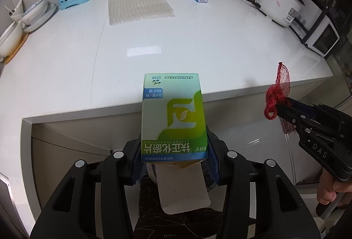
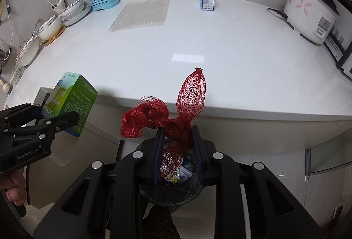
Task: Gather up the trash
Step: 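Carry the medicine box and red net down over the green wastebasket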
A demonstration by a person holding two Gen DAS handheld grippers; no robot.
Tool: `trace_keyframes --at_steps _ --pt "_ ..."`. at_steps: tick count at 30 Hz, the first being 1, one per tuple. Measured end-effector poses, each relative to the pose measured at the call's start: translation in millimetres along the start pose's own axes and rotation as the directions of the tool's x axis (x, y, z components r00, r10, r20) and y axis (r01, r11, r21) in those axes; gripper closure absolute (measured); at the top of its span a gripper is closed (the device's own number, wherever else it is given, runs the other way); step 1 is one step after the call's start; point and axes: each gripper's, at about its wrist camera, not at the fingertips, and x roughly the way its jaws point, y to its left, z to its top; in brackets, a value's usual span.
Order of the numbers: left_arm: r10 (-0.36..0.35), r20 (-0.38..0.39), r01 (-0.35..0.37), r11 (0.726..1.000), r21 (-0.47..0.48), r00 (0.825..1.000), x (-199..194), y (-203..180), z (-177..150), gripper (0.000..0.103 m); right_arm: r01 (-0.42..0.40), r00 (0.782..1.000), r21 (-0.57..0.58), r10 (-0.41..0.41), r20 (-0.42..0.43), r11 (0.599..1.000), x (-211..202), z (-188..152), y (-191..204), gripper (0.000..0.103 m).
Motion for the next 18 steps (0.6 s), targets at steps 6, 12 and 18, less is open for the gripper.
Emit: trace_keyframes --at_steps 6,12,18 --pt "0.003 -0.009 -0.003 1.0 0.004 1.0 12 2 -13 0.057 -0.001 0.999 0.008 0.001 -0.037 1.0 16 -18 -3 0.08" --pt "-0.007 -0.024 0.007 1.0 0.003 1.0 36 2 -29 0.057 -0.01 0.997 0.004 0.011 -0.081 1.0 38 -37 -3 0.08" --pt "0.008 -0.04 -0.008 1.0 0.01 0.999 59 2 -42 0.057 -0.013 0.992 -0.003 0.013 -0.129 1.0 62 -52 -1 0.08"
